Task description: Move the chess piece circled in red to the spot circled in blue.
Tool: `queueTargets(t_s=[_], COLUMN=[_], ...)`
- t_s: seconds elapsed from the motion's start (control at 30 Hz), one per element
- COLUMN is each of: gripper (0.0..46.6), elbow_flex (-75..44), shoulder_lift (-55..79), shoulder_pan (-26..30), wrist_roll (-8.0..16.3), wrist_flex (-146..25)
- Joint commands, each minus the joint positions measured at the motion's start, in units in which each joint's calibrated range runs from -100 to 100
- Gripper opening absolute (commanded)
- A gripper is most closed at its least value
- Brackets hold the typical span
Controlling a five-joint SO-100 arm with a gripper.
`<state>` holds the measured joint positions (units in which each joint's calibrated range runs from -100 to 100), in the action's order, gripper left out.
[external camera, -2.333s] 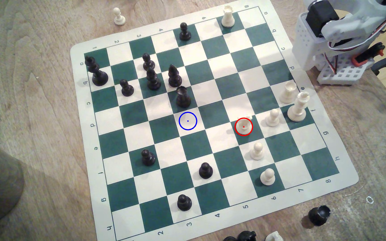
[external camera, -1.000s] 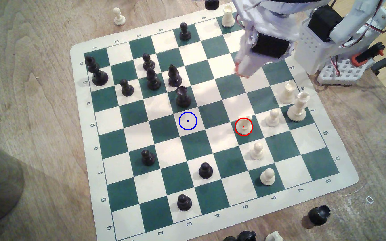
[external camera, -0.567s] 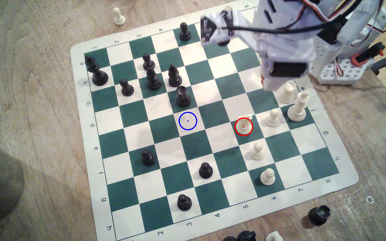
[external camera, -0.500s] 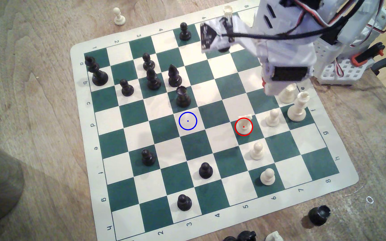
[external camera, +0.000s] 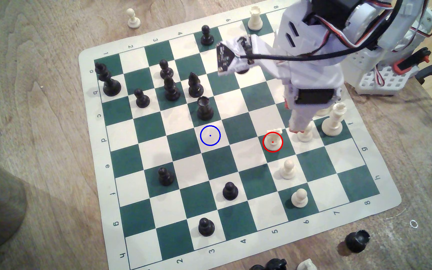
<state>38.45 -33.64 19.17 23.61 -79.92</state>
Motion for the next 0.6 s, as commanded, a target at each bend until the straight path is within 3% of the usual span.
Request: queueTargets(t_s=[0.0, 0.37, 0.57], gripper=[14.1, 16.3, 15.3], elbow_flex=[1.44, 7.6, 8.51], shoulder_lift=[0.96, 3.17, 4.44], shoulder_pan=[0.11, 0.42, 0.89], wrist_roll=[-0.05, 0.05, 0.05], wrist_flex=[2.2, 10.31, 12.52])
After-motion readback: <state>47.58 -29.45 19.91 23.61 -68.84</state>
